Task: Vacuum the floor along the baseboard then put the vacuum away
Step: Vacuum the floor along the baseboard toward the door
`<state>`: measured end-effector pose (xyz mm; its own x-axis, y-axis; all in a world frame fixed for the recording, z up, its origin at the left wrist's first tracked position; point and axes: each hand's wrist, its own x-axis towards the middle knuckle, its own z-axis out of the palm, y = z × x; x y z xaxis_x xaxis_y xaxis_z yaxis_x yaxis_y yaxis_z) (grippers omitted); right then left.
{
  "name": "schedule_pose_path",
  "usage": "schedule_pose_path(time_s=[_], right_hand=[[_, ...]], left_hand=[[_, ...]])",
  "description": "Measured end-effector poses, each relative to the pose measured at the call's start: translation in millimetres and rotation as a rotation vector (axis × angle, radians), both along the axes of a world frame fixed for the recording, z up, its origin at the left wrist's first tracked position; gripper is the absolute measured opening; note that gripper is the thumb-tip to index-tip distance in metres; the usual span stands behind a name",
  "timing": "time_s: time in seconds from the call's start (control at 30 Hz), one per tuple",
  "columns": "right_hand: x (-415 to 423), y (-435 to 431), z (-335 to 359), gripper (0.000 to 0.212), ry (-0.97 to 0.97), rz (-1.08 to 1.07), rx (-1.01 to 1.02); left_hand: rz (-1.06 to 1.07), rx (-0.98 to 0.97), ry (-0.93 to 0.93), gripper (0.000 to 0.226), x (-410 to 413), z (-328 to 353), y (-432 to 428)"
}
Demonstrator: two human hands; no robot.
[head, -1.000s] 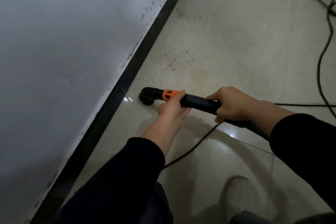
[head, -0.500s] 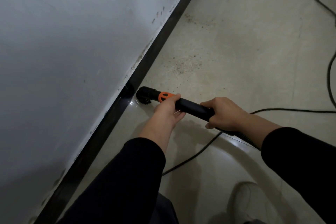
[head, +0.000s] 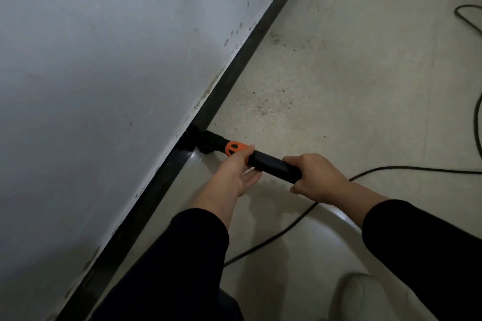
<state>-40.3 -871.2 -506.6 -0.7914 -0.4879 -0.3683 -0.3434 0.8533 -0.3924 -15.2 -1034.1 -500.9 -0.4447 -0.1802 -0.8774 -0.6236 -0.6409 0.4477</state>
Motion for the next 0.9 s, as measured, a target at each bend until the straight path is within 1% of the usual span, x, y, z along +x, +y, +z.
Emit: schedule_pose_path(time_s=[0.23, 0.43, 0.63, 0.77, 0.9], right_hand=[[-6, 1, 0, 0.024, 0.056, 0.003, 0.004], [-8, -2, 0, 0.022, 0.093, 0.003, 0.012], [-8, 0, -3, 0.022, 0.079, -0.011, 0.013], [-6, 14, 0, 0.021, 0.058, -0.032, 0.021], [-4, 28, 3, 0.022, 0.048, -0.041, 0.033]], left_hand=[[-0.003, 0.005, 0.023, 0.039, -7, -1, 1], [0.003, 0.009, 0.05, 0.034, -17, -6, 0], [-0.03, 0.006, 0.059, 0.036, -22, -12, 3], [-0.062, 0.009, 0.056, 0.033, -21, -13, 14], [-0.102, 0.005, 0.066, 0.041, -16, -16, 27]])
